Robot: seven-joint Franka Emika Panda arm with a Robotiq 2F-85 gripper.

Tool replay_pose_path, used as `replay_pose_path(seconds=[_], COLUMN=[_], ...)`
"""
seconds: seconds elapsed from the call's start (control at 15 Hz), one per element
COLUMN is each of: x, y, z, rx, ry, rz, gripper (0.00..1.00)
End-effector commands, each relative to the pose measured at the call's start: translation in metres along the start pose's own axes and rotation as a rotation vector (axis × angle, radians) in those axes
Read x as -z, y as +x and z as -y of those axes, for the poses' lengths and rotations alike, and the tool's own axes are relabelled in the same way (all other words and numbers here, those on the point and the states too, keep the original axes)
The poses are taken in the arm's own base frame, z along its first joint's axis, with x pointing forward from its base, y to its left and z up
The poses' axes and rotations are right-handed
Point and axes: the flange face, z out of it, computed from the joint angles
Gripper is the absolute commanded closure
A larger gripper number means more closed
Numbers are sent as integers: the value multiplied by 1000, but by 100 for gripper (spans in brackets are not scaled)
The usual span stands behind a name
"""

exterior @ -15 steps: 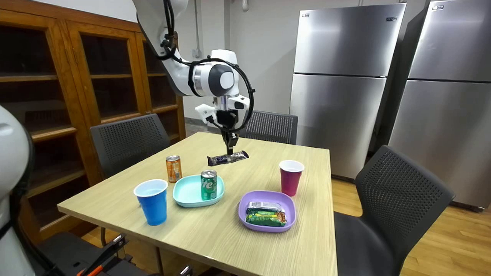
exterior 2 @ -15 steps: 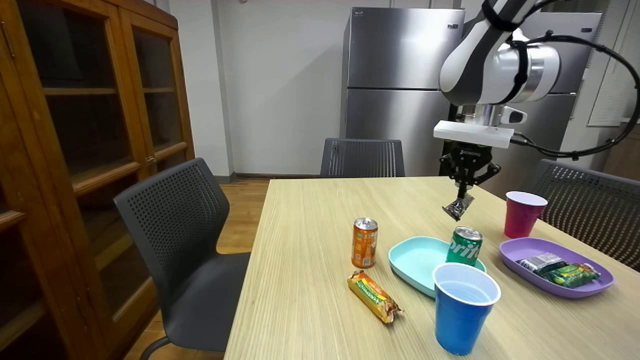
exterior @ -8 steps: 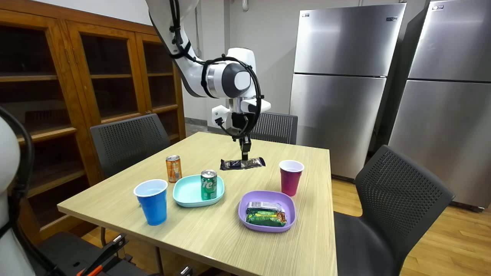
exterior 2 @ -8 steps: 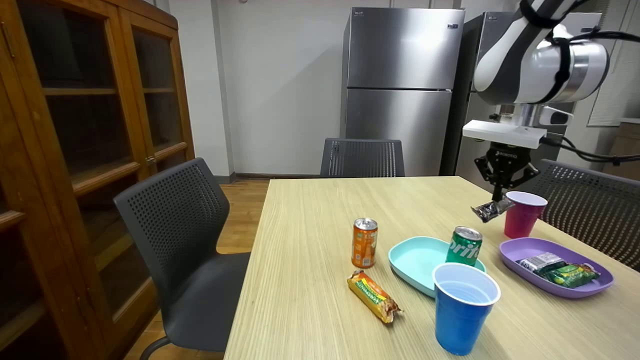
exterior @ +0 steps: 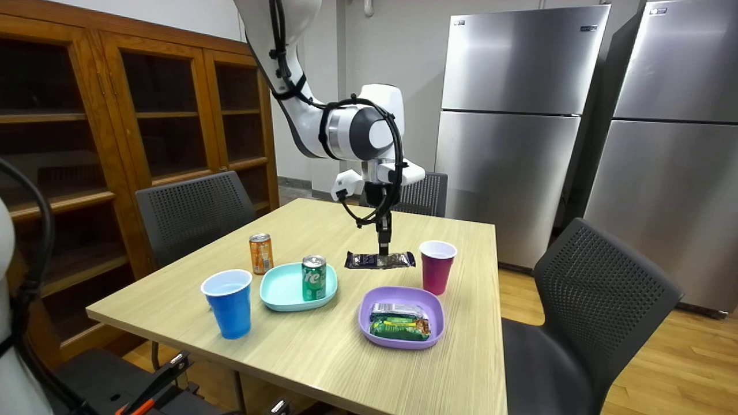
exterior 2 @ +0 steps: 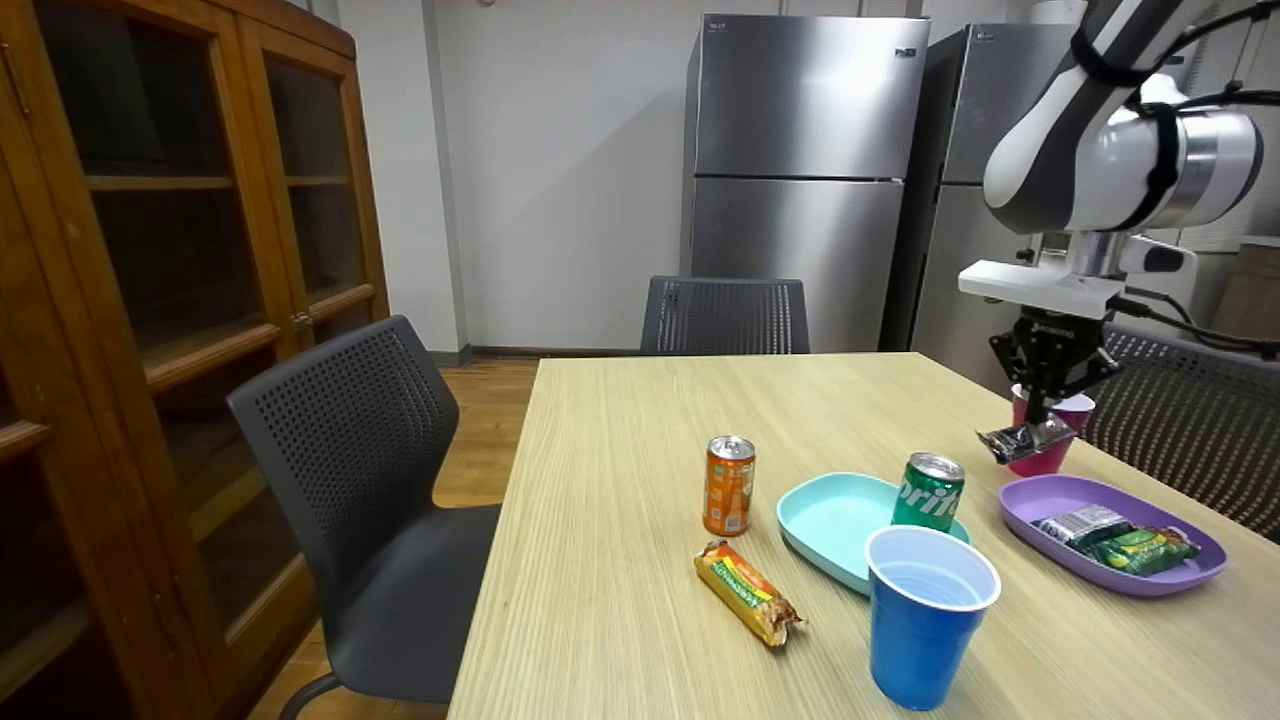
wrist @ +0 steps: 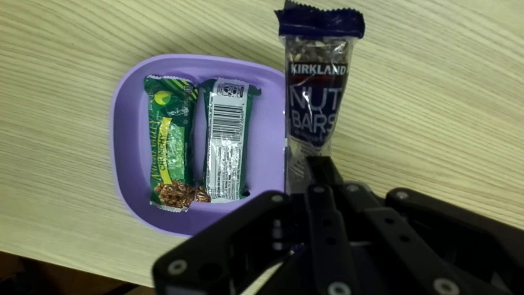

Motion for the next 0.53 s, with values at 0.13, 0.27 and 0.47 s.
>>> replay_pose_path(seconds=[0.13,0.27,0.47], x=[-25,-34,-45], y=[19,26,34], z=[1,1,1], rx=[-49,-58,-70], ry=[-16,-23,-33], rz=[-2,1,9], gripper=[100,100,100])
